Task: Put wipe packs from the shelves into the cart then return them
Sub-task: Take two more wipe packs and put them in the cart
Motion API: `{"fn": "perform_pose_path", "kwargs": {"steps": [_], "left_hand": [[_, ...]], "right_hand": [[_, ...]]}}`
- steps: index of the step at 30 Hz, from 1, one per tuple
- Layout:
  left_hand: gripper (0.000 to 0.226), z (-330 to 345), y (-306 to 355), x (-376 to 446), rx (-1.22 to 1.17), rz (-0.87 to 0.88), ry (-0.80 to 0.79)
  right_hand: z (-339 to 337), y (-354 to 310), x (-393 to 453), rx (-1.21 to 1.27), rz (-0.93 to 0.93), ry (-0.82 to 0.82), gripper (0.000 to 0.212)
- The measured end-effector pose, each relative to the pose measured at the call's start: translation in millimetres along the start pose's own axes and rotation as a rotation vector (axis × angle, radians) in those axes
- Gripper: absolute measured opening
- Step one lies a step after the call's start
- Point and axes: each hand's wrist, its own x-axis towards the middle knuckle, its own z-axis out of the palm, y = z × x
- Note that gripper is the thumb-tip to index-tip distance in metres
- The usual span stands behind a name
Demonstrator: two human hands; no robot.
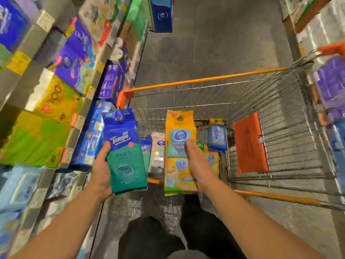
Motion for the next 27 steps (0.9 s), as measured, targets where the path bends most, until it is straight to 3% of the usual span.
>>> {"fn": "perform_pose_path", "kwargs": {"steps": [3, 6, 8, 10, 12, 17, 20, 23, 26, 27], "left_hand": [[0.049, 1, -1, 15, 0.026, 0.005, 0.003], [0.072, -4, -5, 43, 0.153, 0.094, 0.003], [0.055, -5, -7, 65, 0.261, 0.136, -0.004], [0.037, -9, -9, 90, 0.318, 0.119, 0.021], [0.033, -17, -12, 117, 0.337, 0.059, 0.032], [0.03, -37, -29, 184, 0.49, -0.041, 0.075], [0.047, -40, -38, 210, 0.742, 0.026, 0.16], [0.045, -40, -49, 225, 0.942, 0.077, 0.301], [0.074, -53, -65, 248, 1.037, 0.191, 0.293], [0.074, -54, -67, 250, 1.058, 0.165, 0.287]], "right_hand": [[8, 7, 14, 0.0, -0.002, -0.134, 0.038], [19, 10, 32, 0.064, 0.028, -0.227, 0.03], [28, 11, 51, 0.128, 0.068, -0.226, 0.028], [36, 17, 77, 0.187, 0.142, -0.207, 0.046], [43, 24, 104, 0.237, 0.223, -0.214, 0.059], [58, 46, 167, 0.377, 0.323, -0.302, 0.05], [64, 72, 199, 0.416, 0.34, -0.287, 0.048], [64, 93, 225, 0.347, 0.383, -0.275, 0.051], [64, 108, 245, 0.26, 0.432, -0.275, 0.035], [66, 112, 249, 0.235, 0.442, -0.287, 0.033]]}}
